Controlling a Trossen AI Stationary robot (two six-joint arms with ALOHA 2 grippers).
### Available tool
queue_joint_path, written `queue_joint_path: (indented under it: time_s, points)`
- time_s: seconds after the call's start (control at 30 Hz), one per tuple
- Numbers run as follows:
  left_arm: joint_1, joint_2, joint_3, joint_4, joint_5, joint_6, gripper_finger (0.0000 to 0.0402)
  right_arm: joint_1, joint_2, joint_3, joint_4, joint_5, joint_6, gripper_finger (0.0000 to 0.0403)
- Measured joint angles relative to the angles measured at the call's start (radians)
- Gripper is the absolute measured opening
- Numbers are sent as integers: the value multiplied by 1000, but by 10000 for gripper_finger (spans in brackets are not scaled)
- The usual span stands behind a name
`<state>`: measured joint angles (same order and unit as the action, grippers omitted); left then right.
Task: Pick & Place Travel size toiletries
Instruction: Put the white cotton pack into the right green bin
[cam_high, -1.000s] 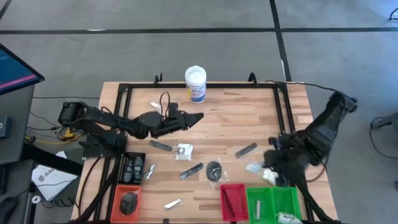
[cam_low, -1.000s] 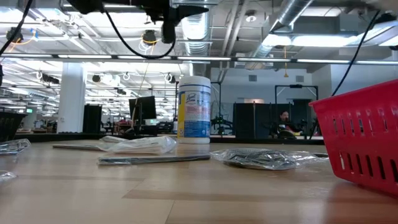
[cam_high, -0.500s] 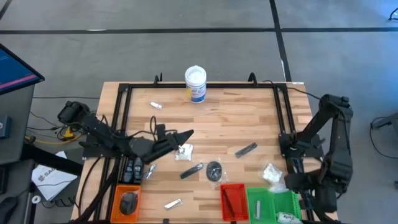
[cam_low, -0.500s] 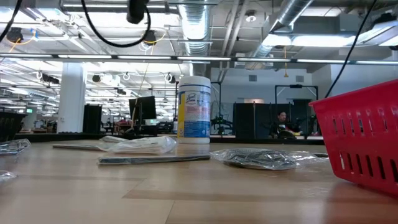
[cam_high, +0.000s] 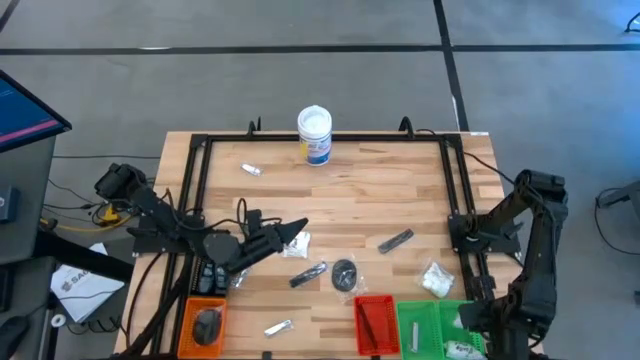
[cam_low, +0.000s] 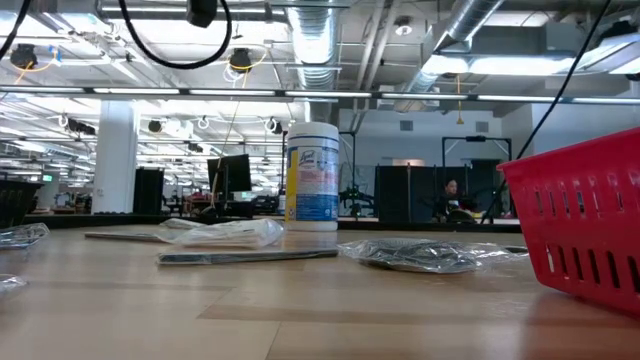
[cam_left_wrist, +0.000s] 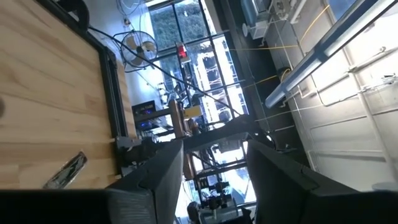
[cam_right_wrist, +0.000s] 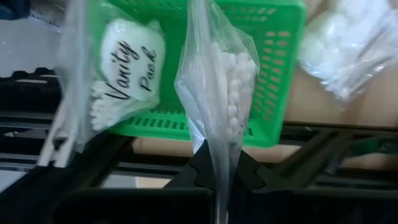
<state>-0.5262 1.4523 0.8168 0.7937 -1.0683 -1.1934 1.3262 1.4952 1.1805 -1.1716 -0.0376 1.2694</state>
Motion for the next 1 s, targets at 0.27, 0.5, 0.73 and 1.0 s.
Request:
queue_joint_path:
  time_s: [0.27,0.5,0.73,1.0]
  points:
    - [0,123,97,-1,3,4,168,0,46,1,23,-14,54,1]
    - [2,198,157,0,22,0,165,-1,118,1,40,-12,66,1]
    - [2,199,164,0,30,3,163,-1,111,0,28,-11,86,1]
    - [2,197,164,-1,32,4,163,0,72,9,13,-19,94,1]
